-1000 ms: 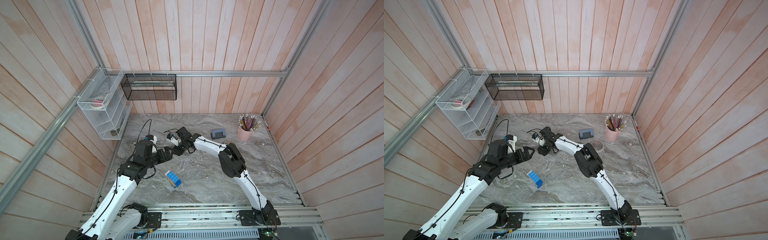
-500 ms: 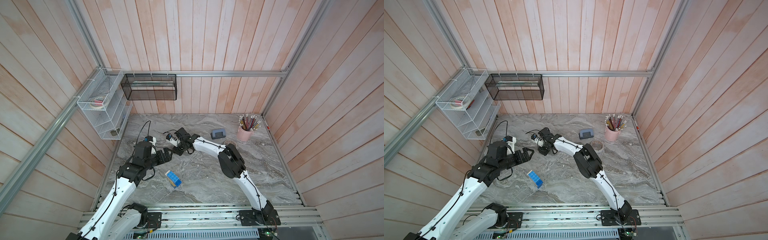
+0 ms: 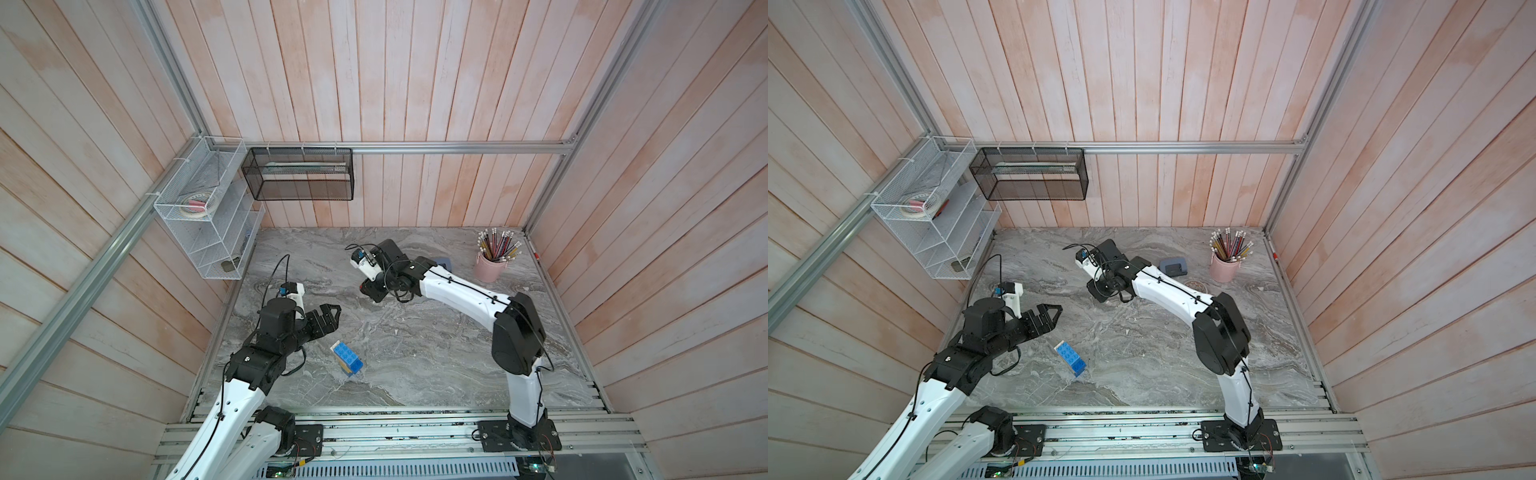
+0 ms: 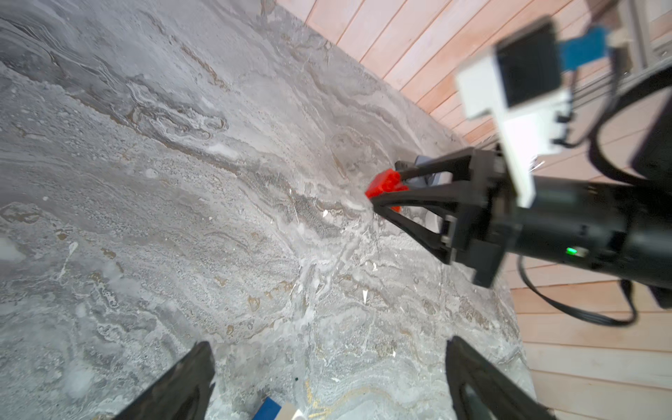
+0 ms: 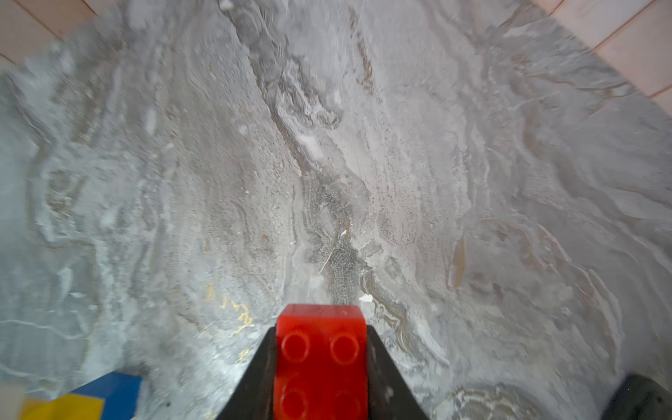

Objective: Assemble a spoon with lego
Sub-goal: Assemble the lego brick with the lego brick.

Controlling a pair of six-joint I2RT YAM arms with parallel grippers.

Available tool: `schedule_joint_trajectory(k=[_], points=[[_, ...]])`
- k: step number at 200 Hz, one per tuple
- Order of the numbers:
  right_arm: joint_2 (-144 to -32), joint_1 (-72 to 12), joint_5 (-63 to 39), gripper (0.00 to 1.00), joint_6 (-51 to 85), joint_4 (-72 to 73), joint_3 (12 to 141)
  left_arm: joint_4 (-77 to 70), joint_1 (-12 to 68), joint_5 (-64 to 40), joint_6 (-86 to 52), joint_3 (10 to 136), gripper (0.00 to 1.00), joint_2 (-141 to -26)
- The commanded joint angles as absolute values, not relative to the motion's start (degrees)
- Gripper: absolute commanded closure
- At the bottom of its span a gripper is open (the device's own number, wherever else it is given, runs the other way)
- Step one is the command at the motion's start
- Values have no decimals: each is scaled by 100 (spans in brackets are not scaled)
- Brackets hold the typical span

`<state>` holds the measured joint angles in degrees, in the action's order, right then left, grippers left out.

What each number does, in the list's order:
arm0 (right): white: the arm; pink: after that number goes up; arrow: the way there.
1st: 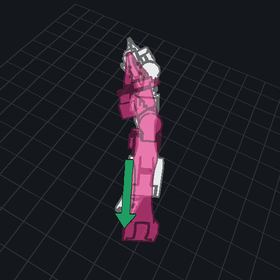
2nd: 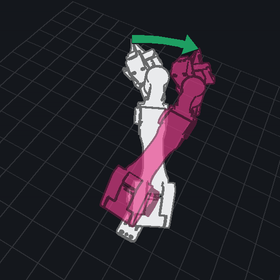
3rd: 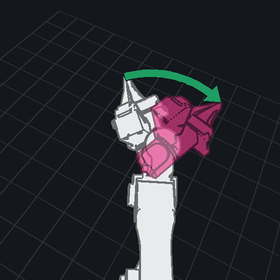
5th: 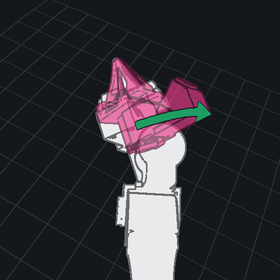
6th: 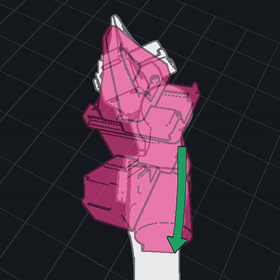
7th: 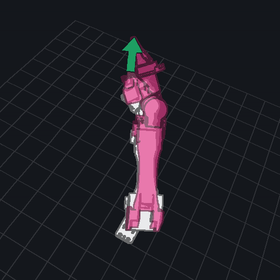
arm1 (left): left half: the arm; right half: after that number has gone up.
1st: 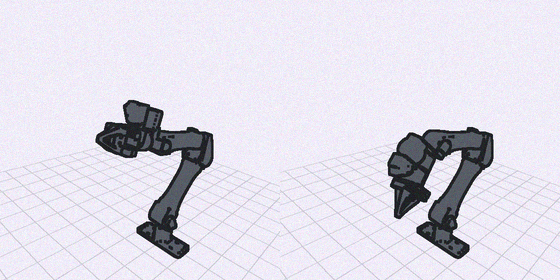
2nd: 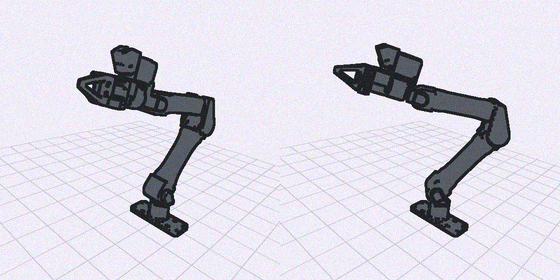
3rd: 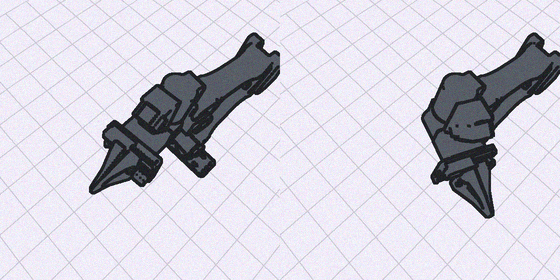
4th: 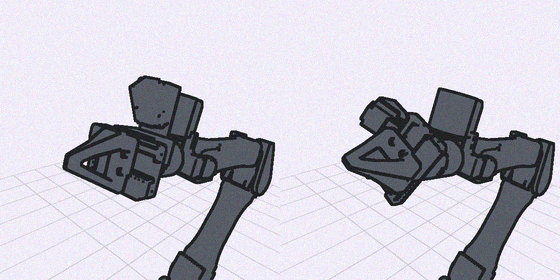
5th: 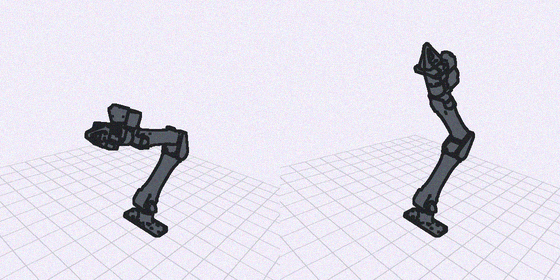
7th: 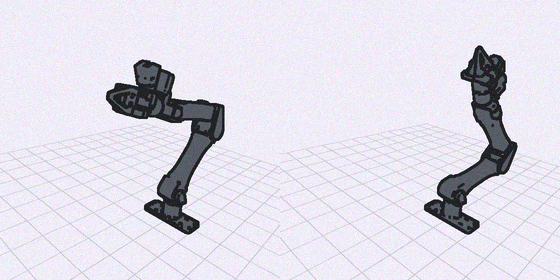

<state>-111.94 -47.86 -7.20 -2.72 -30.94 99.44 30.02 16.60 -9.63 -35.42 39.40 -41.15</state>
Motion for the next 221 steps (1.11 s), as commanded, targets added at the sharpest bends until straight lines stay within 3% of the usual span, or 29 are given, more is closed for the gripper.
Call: schedule_joint_trajectory(k=[1, 45, 106, 221], points=[[-10524, -4942, -772, 100, 430, -3603, 9563, 2752, 1635, -765, -3703, 3714, 0, -3750], [-9848, -5842, -158, 100, 1343, -4321, 9595, 2774, 1634, -858, -3755, 3367, 0, -3220], [-10241, -7164, 971, 100, 2293, -4866, 10078, 2866, 1634, -1017, -3727, 3173, 0, -2811], [-10559, -7672, 1387, 100, 2862, -4139, 9714, 2961, 1634, -914, -3792, 3264, 0, -2855]])
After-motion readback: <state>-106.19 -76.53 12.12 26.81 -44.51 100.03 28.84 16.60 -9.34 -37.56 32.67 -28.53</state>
